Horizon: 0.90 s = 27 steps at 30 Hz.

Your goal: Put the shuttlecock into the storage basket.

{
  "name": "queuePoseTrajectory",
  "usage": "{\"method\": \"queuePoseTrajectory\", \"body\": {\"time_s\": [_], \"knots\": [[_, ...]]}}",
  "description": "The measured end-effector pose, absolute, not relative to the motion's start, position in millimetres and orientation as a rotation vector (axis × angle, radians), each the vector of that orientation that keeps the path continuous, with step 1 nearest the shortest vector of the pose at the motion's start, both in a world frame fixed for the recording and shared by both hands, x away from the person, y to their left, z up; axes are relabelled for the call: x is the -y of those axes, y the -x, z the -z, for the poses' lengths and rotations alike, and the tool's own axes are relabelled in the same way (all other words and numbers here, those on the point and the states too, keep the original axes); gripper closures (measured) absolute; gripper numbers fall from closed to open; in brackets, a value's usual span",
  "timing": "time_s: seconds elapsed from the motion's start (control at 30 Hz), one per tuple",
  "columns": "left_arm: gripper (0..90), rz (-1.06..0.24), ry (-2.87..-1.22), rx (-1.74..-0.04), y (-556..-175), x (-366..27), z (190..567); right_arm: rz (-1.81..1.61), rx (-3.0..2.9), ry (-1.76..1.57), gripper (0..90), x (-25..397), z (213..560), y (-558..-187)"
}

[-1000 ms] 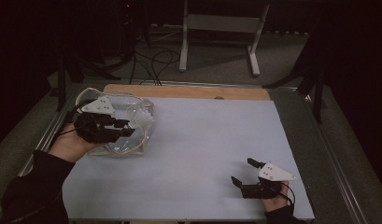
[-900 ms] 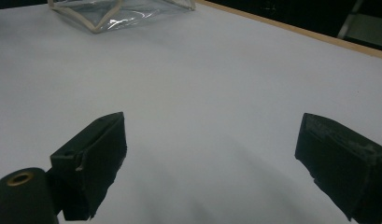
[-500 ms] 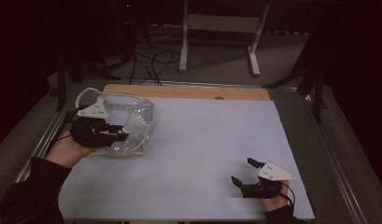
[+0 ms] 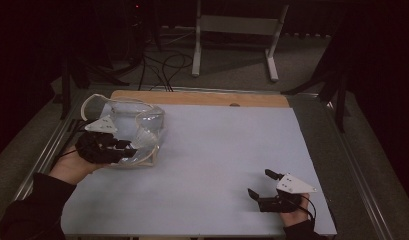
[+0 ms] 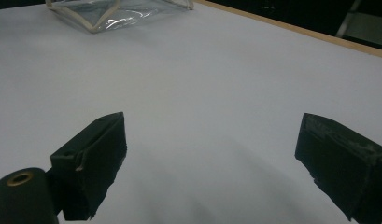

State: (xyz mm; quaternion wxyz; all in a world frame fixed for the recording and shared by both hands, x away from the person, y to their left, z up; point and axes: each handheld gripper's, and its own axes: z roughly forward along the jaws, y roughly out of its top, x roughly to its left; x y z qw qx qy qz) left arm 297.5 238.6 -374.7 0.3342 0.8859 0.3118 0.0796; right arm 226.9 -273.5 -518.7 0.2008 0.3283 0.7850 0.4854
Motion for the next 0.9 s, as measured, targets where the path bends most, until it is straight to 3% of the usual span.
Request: {"method": "queuePoseTrajectory", "body": {"time_s": [0.43, 0.47, 0.57, 0.77, 0.9], "knots": [[64.9, -0.229, -2.322, -0.864, -296.2, -238.3, 377.9, -1.356, -2.193, -0.923, 8.9, 273.4, 519.1, -227.1], [55.2, -0.228, -2.325, -0.853, -295.7, -238.0, 377.7, -1.354, -2.192, -0.919, 8.9, 273.6, 519.0, -227.2], [45.2, -0.229, -2.325, -0.860, -295.2, -236.9, 376.1, -1.356, -2.192, -0.918, 8.9, 273.9, 519.0, -227.1], [35.5, -0.225, -2.327, -0.858, -294.1, -235.8, 376.4, -1.357, -2.192, -0.919, 8.9, 273.8, 518.6, -226.8], [23.1, -0.224, -2.334, -0.870, -293.8, -232.8, 376.1, -1.358, -2.192, -0.924, 8.9, 273.8, 518.6, -226.8]]}}
